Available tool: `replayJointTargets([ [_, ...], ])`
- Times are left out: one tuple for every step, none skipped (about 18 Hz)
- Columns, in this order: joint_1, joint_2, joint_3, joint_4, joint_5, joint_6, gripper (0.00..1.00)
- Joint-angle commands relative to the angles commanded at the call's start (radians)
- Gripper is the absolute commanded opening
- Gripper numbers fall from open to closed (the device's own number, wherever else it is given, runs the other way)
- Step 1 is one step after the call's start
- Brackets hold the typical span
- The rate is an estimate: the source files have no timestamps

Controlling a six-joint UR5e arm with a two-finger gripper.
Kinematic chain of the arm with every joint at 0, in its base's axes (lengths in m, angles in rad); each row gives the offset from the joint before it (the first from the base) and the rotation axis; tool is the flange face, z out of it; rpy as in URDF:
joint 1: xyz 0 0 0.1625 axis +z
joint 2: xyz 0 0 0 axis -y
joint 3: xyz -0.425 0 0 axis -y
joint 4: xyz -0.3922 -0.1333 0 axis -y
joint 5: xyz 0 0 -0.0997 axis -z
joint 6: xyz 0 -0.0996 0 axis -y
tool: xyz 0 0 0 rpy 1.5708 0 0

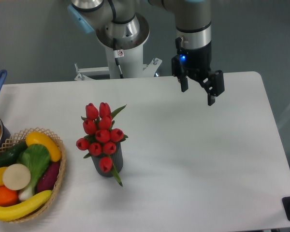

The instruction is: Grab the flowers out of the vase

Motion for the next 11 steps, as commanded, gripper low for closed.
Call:
replayJointTargets([
  [-0.002,0.0,-0.003,0.002,0.003,0.005,1.0],
  [-0.003,-0.002,-0.002,0.006,0.002,0.0,1.0],
  [-0.003,-0.006,0.006,0.006,0.002,0.002,1.0],
  [-0.003,-0.008,0.005,0.006,0.002,0.002,1.0],
  [-0.002,-0.008,-0.001,0.006,0.0,0.0,1.0],
  [0.0,-0.006,-0.014,0.005,-0.002,0.0,1.0],
  [0.002,-0.006,-0.026,0.005,-0.012,-0.002,1.0],
  [0.002,-0.003,-0.038,0.006,-0.035,-0.02,1.0],
  [0.002,0.001,-0.05,0.006,-0.066,-0.065,1.0],
  [0.002,0.005,-0.067,0.008,-0.098,-0.113,1.0],
  [0.0,0.008,-0.077,0.008,-0.107,-0.144,1.0],
])
